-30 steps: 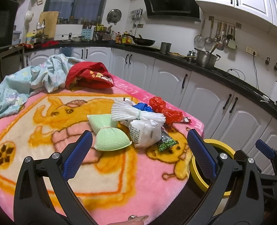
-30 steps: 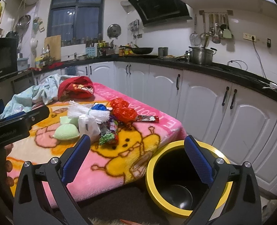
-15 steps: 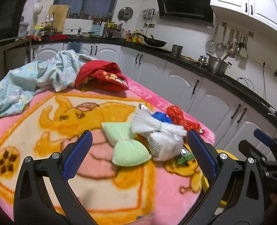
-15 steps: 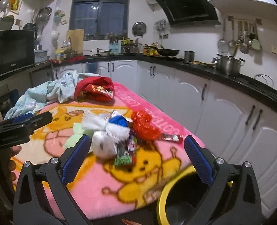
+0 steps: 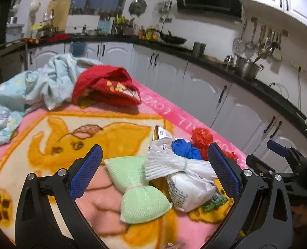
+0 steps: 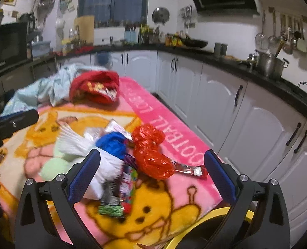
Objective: Collect trash
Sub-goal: 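Grasp the red plastic bag with the right gripper while the left gripper grasps the white mesh net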
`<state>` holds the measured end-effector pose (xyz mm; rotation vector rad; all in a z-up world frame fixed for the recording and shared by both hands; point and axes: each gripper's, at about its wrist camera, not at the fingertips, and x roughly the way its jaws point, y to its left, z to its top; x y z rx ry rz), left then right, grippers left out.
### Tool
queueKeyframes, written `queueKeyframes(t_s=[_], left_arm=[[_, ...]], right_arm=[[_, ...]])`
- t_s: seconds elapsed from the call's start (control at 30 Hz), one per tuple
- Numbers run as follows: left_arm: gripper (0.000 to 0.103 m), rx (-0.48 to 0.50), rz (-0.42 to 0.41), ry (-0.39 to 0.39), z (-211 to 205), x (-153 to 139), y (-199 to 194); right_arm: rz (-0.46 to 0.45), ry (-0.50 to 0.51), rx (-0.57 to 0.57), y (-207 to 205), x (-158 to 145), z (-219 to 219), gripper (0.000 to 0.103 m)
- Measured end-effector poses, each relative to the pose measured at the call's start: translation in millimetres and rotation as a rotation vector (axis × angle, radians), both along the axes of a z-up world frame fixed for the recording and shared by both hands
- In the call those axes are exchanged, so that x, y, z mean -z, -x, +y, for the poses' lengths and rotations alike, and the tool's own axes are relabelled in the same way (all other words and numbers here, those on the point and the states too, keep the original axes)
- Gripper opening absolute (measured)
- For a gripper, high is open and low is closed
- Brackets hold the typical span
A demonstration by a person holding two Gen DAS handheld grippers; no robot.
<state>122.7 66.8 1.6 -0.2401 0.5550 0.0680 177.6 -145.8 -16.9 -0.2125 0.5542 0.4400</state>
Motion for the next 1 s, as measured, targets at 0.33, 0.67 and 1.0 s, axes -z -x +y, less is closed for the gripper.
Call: queueKeyframes(t_s=[0.33,0.67,1.0], left_arm=[[0.093,0.097,0.116,0.12,11.5,44.6,-41.4],[0.056,0.174,0.131,0.225,13.1,59.1,-45.5],[0.003,0.197,0.107,0.193,12.5,57.2,-36.6]], right_arm=[[0.156,0.008,0.0,-56.9,46.9,2.9,0.072],[0.214,-0.003,-0.057,-56.3,62.8,1.7,0.016],[0.154,-0.036,-0.09,-37.4,41.3,0.2,0.012]])
